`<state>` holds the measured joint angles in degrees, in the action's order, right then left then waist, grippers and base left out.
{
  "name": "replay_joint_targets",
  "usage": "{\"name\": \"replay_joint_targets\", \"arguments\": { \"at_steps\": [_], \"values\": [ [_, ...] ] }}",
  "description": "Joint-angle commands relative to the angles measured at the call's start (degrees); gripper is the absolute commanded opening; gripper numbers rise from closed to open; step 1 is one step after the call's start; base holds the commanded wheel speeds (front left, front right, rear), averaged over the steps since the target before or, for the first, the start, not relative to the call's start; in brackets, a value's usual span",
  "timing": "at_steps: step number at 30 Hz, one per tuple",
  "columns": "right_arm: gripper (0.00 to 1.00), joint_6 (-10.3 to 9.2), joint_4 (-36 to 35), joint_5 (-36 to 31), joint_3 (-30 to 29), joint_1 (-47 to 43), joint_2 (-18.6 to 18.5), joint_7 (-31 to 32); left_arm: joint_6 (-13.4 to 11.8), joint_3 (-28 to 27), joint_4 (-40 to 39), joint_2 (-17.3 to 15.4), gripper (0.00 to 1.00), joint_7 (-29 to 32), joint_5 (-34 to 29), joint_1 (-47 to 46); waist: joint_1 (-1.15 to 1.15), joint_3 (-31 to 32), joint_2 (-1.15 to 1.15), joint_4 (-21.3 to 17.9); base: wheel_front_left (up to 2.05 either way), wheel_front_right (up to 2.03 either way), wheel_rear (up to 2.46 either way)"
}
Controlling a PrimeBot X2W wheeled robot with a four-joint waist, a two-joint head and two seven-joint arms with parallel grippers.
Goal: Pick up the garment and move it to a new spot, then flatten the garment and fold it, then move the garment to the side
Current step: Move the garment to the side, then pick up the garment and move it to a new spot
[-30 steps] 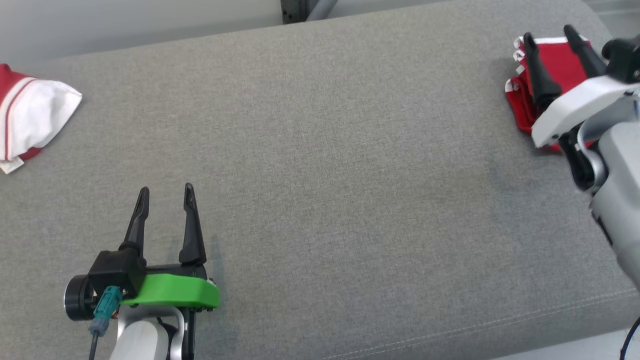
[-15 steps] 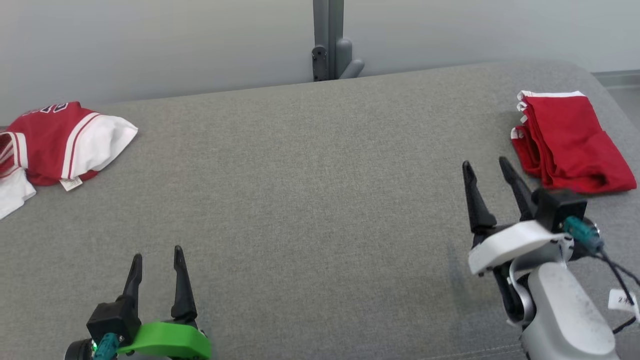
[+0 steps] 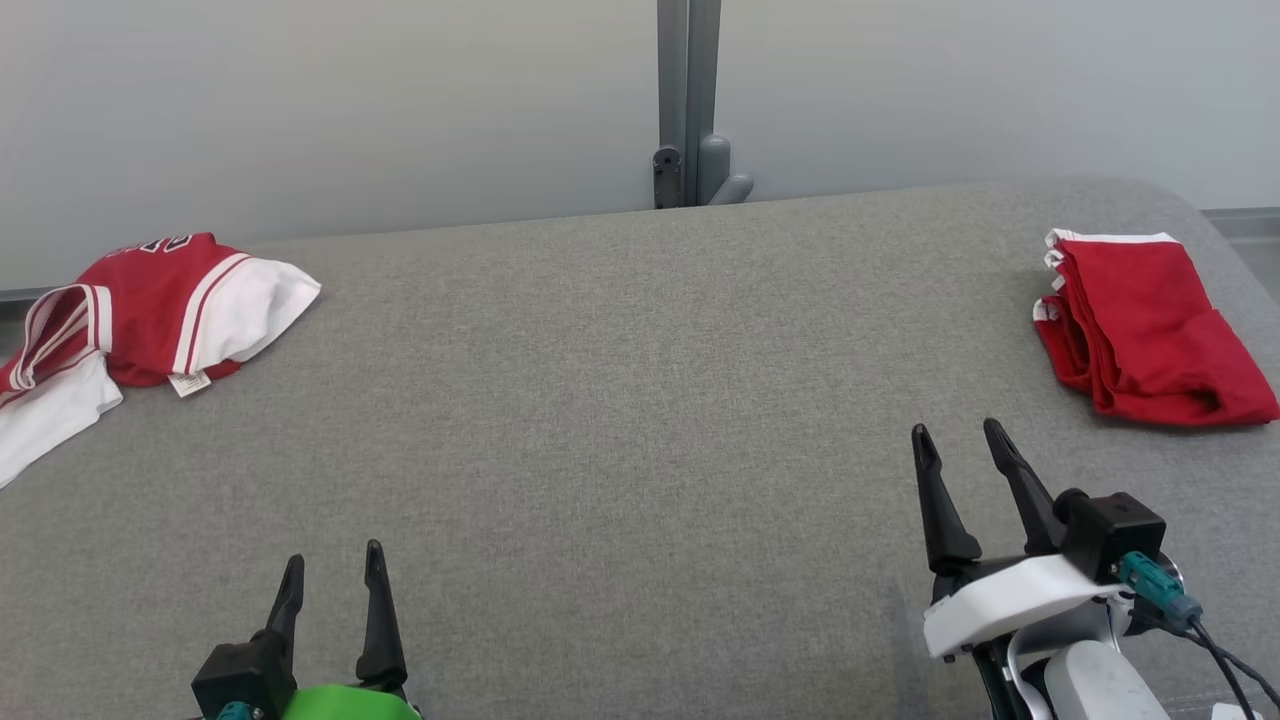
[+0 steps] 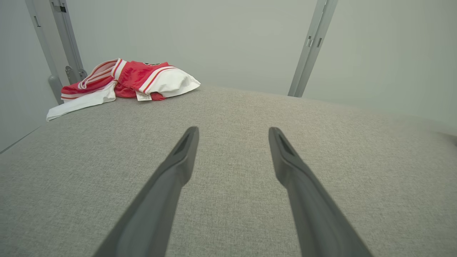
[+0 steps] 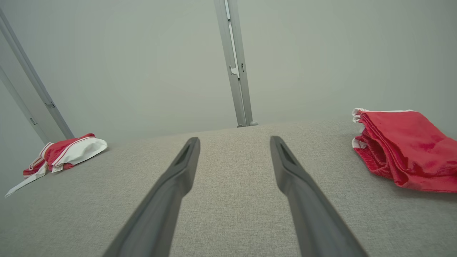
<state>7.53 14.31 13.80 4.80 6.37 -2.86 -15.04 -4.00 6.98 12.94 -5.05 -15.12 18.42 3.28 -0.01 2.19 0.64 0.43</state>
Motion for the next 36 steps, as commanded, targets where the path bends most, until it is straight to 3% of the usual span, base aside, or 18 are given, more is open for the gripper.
{"name": "replay_joint_targets", "arguments": {
  "at_steps": [1,29,36],
  "values": [
    [1.00,-0.09,-0.40,0.39,0.17,-1.15,-0.11,-0.15,0.53,0.10,0.14,0.00,1.00,-0.02,-0.29,0.59,0.01,0.35,-0.64,0.21,0.00,0.00,0.00],
    [1.00,-0.09,-0.13,0.59,0.74,-2.83,-0.07,0.69,1.30,0.67,1.05,0.35,1.00,-0.03,-1.29,-0.75,0.01,1.06,-0.64,0.99,0.00,0.00,0.00],
    [1.00,-0.09,-0.70,-0.05,0.24,-3.09,-0.07,0.69,1.24,0.88,1.07,0.38,1.00,-0.02,-1.47,-1.57,0.01,1.22,-0.64,3.88,0.00,0.00,0.00]
  ]
}}
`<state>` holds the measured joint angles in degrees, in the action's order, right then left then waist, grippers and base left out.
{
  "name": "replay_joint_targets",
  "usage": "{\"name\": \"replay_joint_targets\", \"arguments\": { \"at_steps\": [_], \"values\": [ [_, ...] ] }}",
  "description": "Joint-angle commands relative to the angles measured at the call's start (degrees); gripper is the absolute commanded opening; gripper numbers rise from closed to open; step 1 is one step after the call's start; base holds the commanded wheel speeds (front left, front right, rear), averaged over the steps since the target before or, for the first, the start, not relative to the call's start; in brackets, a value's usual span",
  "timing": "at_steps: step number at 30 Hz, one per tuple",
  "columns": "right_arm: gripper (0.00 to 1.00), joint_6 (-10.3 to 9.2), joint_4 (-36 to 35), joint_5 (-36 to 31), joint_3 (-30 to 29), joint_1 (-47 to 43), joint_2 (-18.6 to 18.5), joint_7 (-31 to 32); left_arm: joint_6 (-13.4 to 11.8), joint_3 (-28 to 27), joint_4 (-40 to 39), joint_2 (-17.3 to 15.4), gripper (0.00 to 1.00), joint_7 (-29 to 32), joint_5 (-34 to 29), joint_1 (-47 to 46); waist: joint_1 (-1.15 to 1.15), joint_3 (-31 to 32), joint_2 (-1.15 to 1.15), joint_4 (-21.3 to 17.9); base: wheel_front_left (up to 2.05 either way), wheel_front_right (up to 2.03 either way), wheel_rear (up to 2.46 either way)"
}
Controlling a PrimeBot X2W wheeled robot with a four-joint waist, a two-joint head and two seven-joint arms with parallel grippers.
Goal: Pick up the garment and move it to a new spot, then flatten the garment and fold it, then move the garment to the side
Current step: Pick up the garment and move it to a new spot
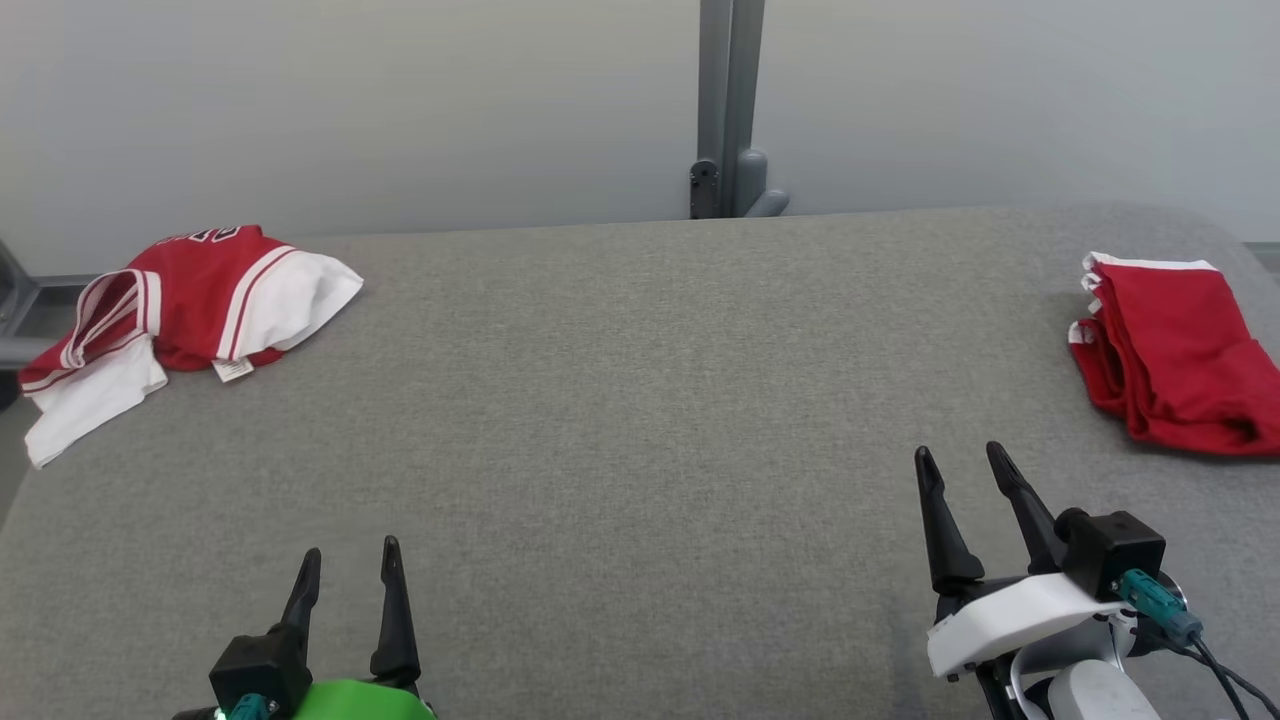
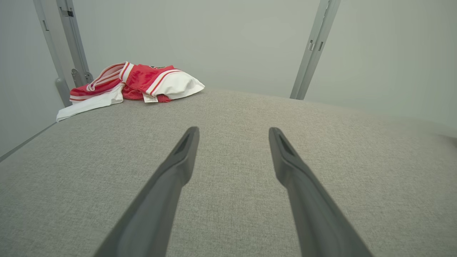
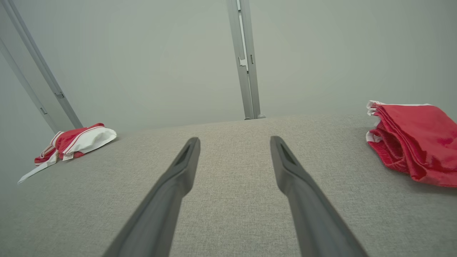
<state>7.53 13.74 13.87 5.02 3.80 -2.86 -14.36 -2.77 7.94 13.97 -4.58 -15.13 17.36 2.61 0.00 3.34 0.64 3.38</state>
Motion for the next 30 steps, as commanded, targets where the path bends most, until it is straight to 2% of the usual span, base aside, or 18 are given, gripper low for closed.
{"name": "replay_joint_targets", "arguments": {
  "at_steps": [1,7,9,10,15,23,30],
  "values": [
    [1.00,-0.09,-0.33,-0.24,-0.04,-0.65,-0.07,0.03,-0.01,-0.05,0.05,-0.09,1.00,-0.01,-0.43,-1.03,0.00,0.11,-0.64,1.87,0.00,0.00,0.00],
    [1.00,-0.09,-1.37,0.06,0.05,-1.12,-0.06,-0.09,-0.35,-0.30,-0.26,-0.62,1.00,-0.02,-0.44,-1.20,0.00,0.28,-0.64,9.99,0.00,0.00,0.00],
    [1.00,-0.09,-1.61,0.34,0.14,-1.33,-0.07,-0.17,-0.62,-0.52,-0.62,-0.91,1.00,-0.01,-0.53,-1.16,0.00,0.27,-0.64,13.36,0.00,0.00,0.00],
    [1.00,-0.08,-1.77,0.48,-0.04,-1.41,-0.07,-0.26,-0.72,-0.69,-0.99,-1.38,1.00,0.00,-0.60,-1.10,0.00,0.20,-0.64,16.83,0.00,0.00,0.00],
    [1.00,-0.08,-1.77,0.94,0.43,-1.26,-0.07,-0.45,-1.22,-1.47,-1.83,-2.30,1.00,0.05,-0.10,-0.22,0.00,0.02,-0.64,24.46,0.00,0.00,0.00],
    [1.00,-0.08,-0.36,0.86,5.45,3.12,-0.15,0.15,-3.67,-5.51,-6.95,-1.68,1.00,0.01,0.96,3.71,0.00,-2.87,-0.64,26.60,0.00,0.00,0.00],
    [1.00,-0.08,1.13,1.01,6.55,4.95,-0.14,-0.11,-3.47,-6.59,-8.80,-1.00,1.00,0.00,0.60,5.07,0.00,-3.60,-0.64,26.94,0.00,0.00,0.00]
  ]
}}
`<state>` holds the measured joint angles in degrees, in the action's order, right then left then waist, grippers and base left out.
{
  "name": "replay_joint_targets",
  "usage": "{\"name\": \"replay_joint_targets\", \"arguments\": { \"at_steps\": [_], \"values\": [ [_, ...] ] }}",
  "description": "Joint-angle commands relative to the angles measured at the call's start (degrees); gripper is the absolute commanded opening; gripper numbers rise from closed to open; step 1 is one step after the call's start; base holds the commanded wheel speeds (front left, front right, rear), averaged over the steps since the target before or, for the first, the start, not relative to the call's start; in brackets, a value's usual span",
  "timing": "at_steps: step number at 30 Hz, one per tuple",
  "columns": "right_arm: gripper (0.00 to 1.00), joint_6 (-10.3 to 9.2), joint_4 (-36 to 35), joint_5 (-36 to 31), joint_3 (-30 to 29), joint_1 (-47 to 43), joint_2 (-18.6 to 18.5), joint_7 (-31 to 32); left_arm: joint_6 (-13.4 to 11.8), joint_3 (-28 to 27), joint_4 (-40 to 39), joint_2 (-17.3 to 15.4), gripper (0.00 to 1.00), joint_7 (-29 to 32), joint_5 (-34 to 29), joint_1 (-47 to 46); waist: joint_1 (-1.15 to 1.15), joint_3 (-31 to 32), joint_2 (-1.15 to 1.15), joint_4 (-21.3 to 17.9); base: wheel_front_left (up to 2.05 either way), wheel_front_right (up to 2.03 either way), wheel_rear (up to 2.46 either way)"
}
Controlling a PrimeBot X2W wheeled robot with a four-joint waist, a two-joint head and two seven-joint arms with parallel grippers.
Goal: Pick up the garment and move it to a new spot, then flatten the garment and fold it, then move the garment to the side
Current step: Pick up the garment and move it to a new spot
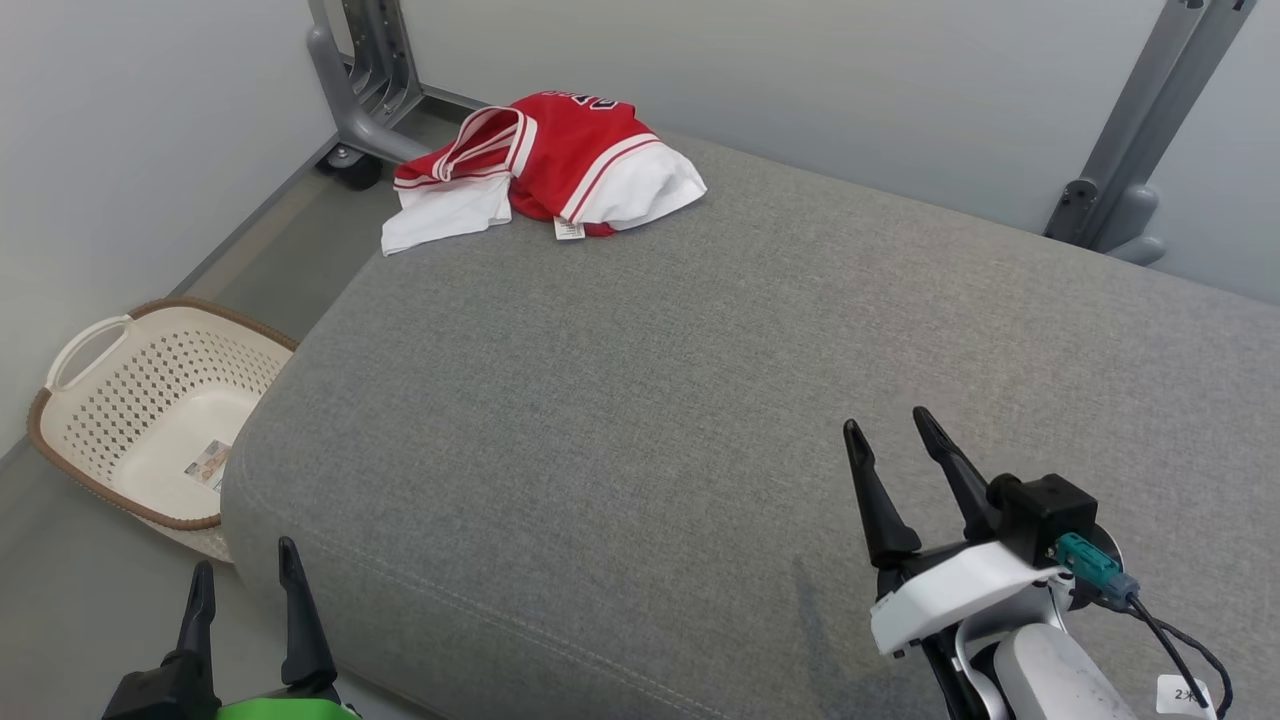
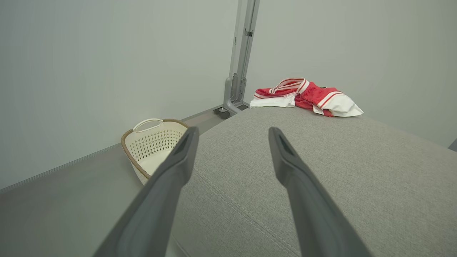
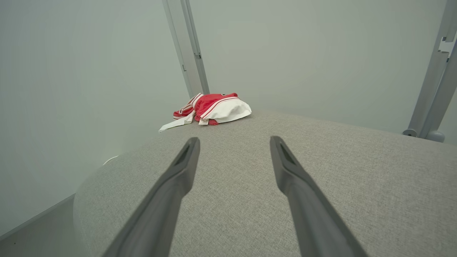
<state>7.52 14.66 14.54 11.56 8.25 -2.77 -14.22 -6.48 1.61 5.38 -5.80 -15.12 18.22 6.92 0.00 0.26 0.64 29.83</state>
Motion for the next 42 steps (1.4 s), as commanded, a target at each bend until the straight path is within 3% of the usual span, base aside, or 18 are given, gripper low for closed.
{"name": "replay_joint_targets", "arguments": {
  "at_steps": [1,12,21,31,38,42],
  "values": [
    [1.00,-0.06,0.35,0.38,0.09,0.58,-0.23,-0.28,0.24,-0.28,-0.33,0.32,1.00,-0.01,-0.36,0.82,0.00,-0.54,-0.64,0.50,0.00,0.00,0.00],
    [1.00,-0.06,0.58,-0.31,-1.24,-0.40,-0.22,-0.54,1.11,0.24,0.53,0.84,1.00,-0.01,-1.17,-0.15,0.00,-0.63,-0.64,0.55,0.00,0.00,0.00],
    [1.00,-0.07,-3.79,-2.84,-4.85,-1.59,-0.24,-0.05,3.54,1.82,1.31,-2.65,1.00,1.29,-2.92,-8.83,0.00,-4.58,-0.64,0.69,0.00,0.00,0.00],
    [1.00,-0.06,-14.95,-9.27,-7.96,2.37,-0.27,5.11,6.87,-0.38,1.30,-11.91,1.00,7.27,-3.63,-30.74,0.00,-16.36,-0.64,-7.88,0.00,0.00,0.00],
    [1.00,-0.07,-20.47,-11.65,-7.62,4.60,-0.26,7.81,9.67,-1.95,11.90,-19.19,1.00,13.56,-3.20,-48.12,0.00,-23.57,-0.64,-14.92,0.00,0.00,0.00],
    [1.00,-0.07,-23.45,-12.95,-8.19,4.92,-0.23,8.65,11.32,-1.57,20.86,-21.10,1.00,16.29,-1.55,-56.81,0.00,-27.63,-0.64,-18.70,0.00,0.00,0.00]
  ]
}}
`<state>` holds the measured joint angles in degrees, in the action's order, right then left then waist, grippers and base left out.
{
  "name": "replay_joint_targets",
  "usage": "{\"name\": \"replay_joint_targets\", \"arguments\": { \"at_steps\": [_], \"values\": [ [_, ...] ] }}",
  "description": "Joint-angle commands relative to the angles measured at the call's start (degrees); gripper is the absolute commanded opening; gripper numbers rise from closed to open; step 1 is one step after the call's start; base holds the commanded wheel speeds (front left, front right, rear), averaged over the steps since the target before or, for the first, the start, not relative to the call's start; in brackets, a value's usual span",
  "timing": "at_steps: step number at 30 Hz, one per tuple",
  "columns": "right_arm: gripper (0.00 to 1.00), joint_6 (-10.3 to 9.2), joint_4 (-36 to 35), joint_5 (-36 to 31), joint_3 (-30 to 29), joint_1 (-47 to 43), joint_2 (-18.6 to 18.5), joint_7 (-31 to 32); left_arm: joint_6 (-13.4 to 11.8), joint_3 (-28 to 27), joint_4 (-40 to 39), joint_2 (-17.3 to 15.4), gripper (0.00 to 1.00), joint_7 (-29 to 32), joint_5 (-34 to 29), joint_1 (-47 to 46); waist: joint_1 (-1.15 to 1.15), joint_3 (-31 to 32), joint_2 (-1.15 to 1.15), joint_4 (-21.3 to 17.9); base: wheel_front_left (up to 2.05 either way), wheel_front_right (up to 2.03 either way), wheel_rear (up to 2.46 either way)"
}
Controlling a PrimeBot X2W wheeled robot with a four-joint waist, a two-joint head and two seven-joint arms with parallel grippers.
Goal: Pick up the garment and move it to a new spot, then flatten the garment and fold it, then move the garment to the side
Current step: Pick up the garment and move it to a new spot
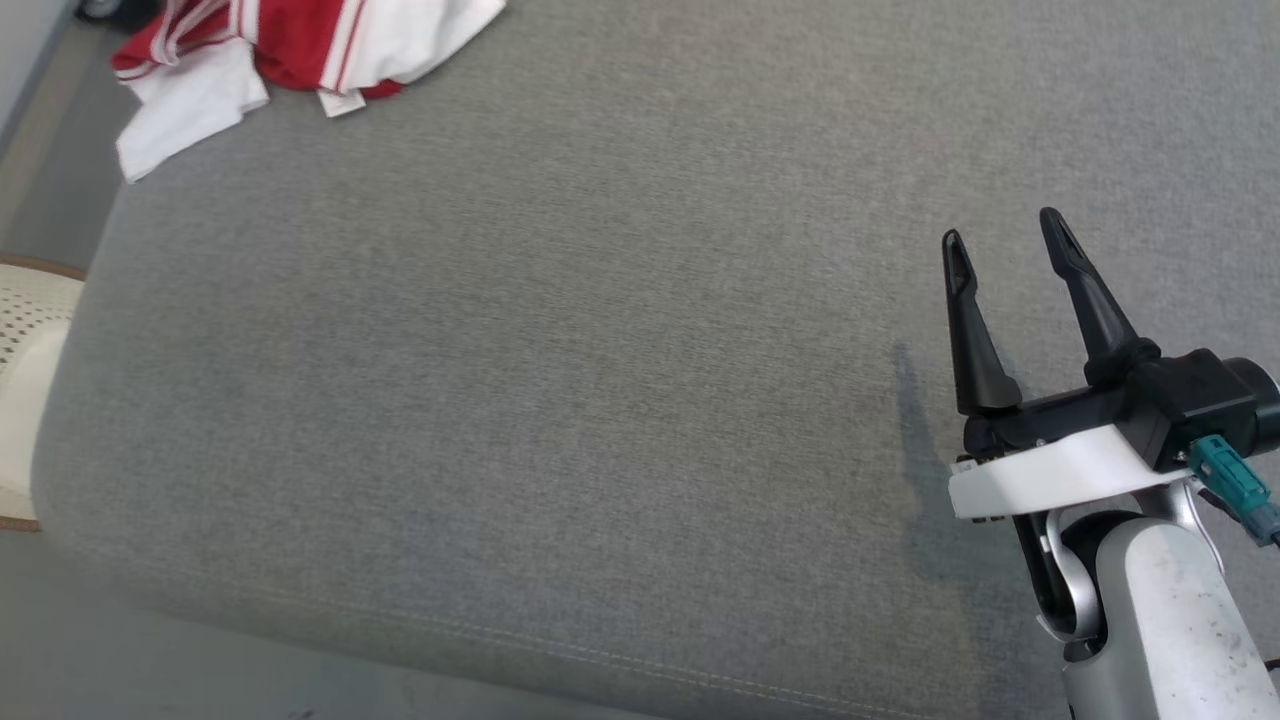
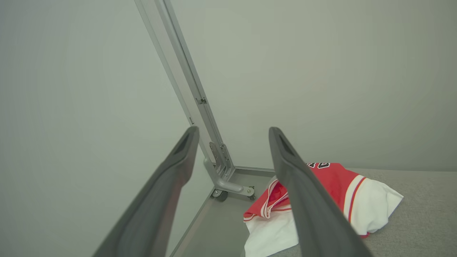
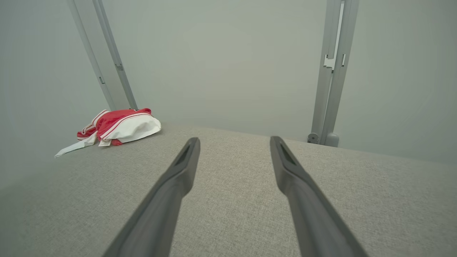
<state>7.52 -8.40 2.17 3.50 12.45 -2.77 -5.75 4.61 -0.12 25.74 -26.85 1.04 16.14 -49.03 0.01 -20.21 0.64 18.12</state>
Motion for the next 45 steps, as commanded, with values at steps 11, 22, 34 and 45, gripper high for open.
{"name": "replay_joint_targets", "arguments": {
  "at_steps": [11,22,34,45],
  "values": [
    [1.00,-0.07,-6.26,-2.29,-0.40,-0.40,-0.39,1.35,1.69,2.89,15.25,-0.27,1.00,1.24,1.11,-9.94,-0.01,-13.57,-0.64,-11.17,0.00,0.00,0.00],
    [1.00,-0.07,-14.39,-4.23,0.18,-1.56,-1.40,3.54,2.71,5.84,26.45,0.96,1.00,0.62,4.49,-13.02,-0.01,-15.88,-0.64,-13.13,0.00,0.00,0.00],
    [1.00,-0.07,-17.61,-4.46,-0.04,-2.54,-1.58,4.09,2.87,8.75,33.56,-1.00,1.00,-0.31,7.91,-15.22,-0.01,-17.09,-0.64,-15.38,0.00,0.00,0.00],
    [1.00,-0.07,-16.78,-4.91,-0.44,-1.90,-1.35,3.12,2.87,12.06,35.35,-2.05,0.00,-1.78,11.36,-14.93,-0.01,-16.04,-0.64,-15.52,0.00,0.00,0.00]
  ]
}}
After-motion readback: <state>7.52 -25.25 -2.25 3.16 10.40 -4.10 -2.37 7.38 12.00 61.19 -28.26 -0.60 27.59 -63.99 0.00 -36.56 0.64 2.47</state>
